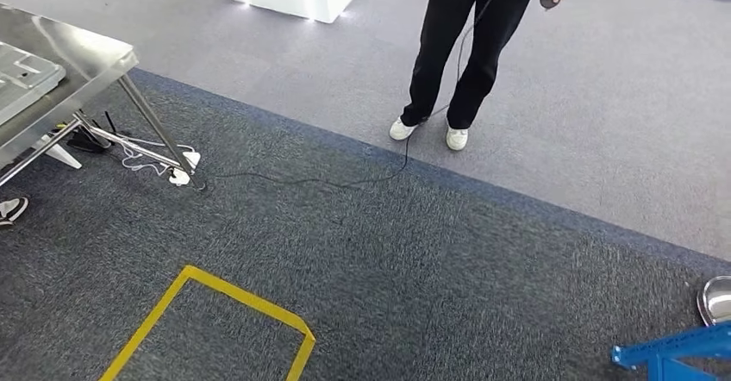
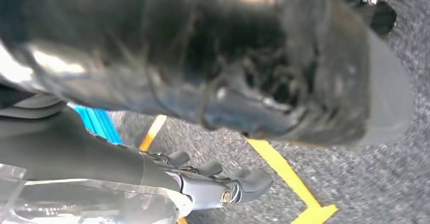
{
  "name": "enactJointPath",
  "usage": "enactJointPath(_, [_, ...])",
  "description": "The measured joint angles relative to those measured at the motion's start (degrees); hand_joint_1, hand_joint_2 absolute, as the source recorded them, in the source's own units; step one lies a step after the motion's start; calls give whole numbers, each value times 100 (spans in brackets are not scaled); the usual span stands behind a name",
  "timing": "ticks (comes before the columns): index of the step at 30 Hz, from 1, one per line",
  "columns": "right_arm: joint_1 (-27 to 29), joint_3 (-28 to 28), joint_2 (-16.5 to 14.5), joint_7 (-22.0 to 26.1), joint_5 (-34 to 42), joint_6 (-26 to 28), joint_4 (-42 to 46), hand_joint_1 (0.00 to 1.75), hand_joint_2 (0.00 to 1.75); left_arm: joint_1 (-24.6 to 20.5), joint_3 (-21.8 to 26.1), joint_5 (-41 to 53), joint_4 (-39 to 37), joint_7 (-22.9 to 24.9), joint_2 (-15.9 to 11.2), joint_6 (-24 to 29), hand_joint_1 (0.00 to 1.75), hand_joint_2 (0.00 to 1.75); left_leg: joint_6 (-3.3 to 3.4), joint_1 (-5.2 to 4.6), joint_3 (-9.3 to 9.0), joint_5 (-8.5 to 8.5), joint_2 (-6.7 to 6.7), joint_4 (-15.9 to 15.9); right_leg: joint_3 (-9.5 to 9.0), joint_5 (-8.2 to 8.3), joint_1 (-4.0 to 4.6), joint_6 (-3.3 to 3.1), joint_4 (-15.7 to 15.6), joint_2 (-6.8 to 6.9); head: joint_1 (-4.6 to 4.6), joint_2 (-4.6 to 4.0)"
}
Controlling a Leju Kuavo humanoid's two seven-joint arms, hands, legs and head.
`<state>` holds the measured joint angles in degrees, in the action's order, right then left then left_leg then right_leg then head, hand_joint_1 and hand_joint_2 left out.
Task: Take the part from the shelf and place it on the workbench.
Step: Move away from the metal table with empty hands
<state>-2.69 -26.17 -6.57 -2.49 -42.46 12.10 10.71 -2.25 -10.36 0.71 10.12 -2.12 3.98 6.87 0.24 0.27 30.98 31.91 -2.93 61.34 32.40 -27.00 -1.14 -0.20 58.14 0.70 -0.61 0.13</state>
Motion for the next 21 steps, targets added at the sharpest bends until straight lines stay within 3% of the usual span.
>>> enactJointPath(2, [-9,-37,0,31,15,11,0,0,0,17,27,-14,0,32,0,4,0,0,-20,10,304,369,217,693,30,22,10,-32,0,-122,-1,0])
enactJointPath(3, [-11,-46,0,47,14,13,0,0,0,29,31,-11,0,37,0,3,0,0,-19,12,439,466,242,984,42,31,19,-40,2,-196,1,0])
enactJointPath(4, [-11,-53,0,64,11,14,0,0,0,40,35,-6,0,15,0,2,0,0,-9,12,502,454,252,1115,51,38,26,-42,7,-276,0,0])
enactJointPath(5, [-11,-58,1,79,3,14,0,0,0,45,41,-3,0,-39,0,2,0,0,10,11,468,332,266,1037,56,44,30,-39,14,-358,0,0])
enactJointPath(6, [-12,-63,1,93,-13,14,0,0,0,43,51,1,0,-130,0,2,0,0,39,11,341,133,309,764,58,49,31,-31,22,-439,0,0])
enactJointPath(8, [-23,-69,0,111,-55,14,0,0,0,32,70,16,0,-351,0,1,0,0,104,10,20,-214,564,51,71,65,26,-4,36,-577,1,0])
enactJointPath(10, [-44,-82,-1,119,-69,15,0,0,0,6,76,49,1,-536,2,-3,0,0,141,-2,-122,-313,744,-311,114,100,8,57,37,-701,1,0])
enactJointPath(12, [-44,-106,-1,118,-68,17,0,0,0,-51,76,94,2,-628,14,-12,0,0,175,-12,-138,-340,654,-375,152,150,-7,145,15,-828,2,0])
enactJointPath(13, [-38,-122,4,115,-71,18,0,0,0,-83,76,111,3,-638,27,-18,0,0,207,-7,-156,-378,577,-425,176,137,-1,174,37,-792,3,0])
enactJointPath(15, [-38,-154,18,105,-73,21,0,0,0,-115,76,131,4,-630,48,-29,0,0,285,5,-176,-461,405,-531,337,-90,33,202,358,-506,9,0])
enactJointPath(16, [-46,-172,26,101,-73,23,0,0,0,-123,77,135,4,-626,52,-34,0,0,309,-8,-171,-478,318,-547,493,-291,40,203,688,-312,10,0])
enactJointPath(18, [-56,-192,31,98,-73,24,0,0,0,-124,78,138,4,-623,52,-42,0,0,327,-35,-133,-482,142,-535,819,-625,33,226,1408,-142,13,0])
enactJointPath(19, [-54,-197,32,98,-73,25,0,0,0,-126,79,141,4,-622,53,-45,0,0,328,-42,-118,-479,53,-524,883,-660,25,239,1580,-113,13,0])
enactJointPath(20, [-49,-199,33,98,-73,25,0,0,0,-131,79,146,4,-621,55,-49,0,0,324,-43,-106,-474,-30,-513,828,-588,20,249,1524,-85,13,0])
enactJointPath(21, [-44,-202,38,96,-73,25,0,0,0,-138,79,153,4,-621,58,-52,0,0,314,-42,-100,-467,-102,-499,650,-432,16,256,1239,-37,14,0])
